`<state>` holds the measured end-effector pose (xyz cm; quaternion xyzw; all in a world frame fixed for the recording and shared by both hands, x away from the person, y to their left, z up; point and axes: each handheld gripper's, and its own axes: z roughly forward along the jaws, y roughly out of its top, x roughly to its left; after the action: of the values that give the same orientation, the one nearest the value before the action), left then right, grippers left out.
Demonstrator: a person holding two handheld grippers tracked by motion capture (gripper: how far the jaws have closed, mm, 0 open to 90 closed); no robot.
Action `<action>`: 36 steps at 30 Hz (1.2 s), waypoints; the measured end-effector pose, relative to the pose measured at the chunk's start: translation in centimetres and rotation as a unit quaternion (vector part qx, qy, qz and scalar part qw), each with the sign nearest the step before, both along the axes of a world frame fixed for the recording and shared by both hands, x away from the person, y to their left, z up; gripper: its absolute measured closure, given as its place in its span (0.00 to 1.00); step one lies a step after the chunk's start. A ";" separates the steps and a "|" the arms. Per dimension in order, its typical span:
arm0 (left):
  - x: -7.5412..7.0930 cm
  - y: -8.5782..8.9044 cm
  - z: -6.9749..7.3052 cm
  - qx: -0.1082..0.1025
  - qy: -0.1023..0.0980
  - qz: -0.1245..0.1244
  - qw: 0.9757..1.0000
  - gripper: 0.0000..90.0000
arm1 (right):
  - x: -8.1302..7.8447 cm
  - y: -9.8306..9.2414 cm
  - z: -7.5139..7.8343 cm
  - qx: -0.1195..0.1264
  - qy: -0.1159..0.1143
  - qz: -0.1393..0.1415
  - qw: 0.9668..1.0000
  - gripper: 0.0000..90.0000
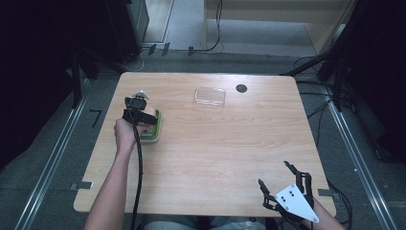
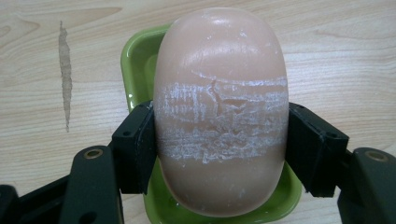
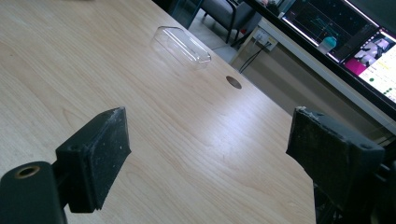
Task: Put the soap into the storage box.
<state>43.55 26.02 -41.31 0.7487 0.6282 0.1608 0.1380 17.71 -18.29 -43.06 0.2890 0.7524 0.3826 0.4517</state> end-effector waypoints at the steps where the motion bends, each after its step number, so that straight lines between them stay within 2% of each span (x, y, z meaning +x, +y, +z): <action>1: 0.0 0.0 -0.1 0.000 0.002 0.000 1.000 0.37 | 0.0 0.0 0.0 0.000 0.000 0.000 1.000 0.15; 13: 0.3 0.0 -0.9 0.004 0.004 0.007 1.000 0.37 | 0.0 0.0 0.0 0.000 -0.002 0.000 1.000 0.15; 24: 0.4 0.2 -1.9 0.007 0.015 0.007 1.000 0.37 | 0.0 0.0 0.0 -0.001 -0.002 0.000 1.000 0.15; 36: 0.5 0.2 -2.5 0.011 0.015 0.011 1.000 0.37 | 0.0 0.0 0.0 -0.001 -0.001 0.001 1.000 0.15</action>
<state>44.09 26.19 -43.77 0.7457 0.6363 0.1577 0.1192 17.67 -18.33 -43.08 0.2874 0.7523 0.3823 0.4530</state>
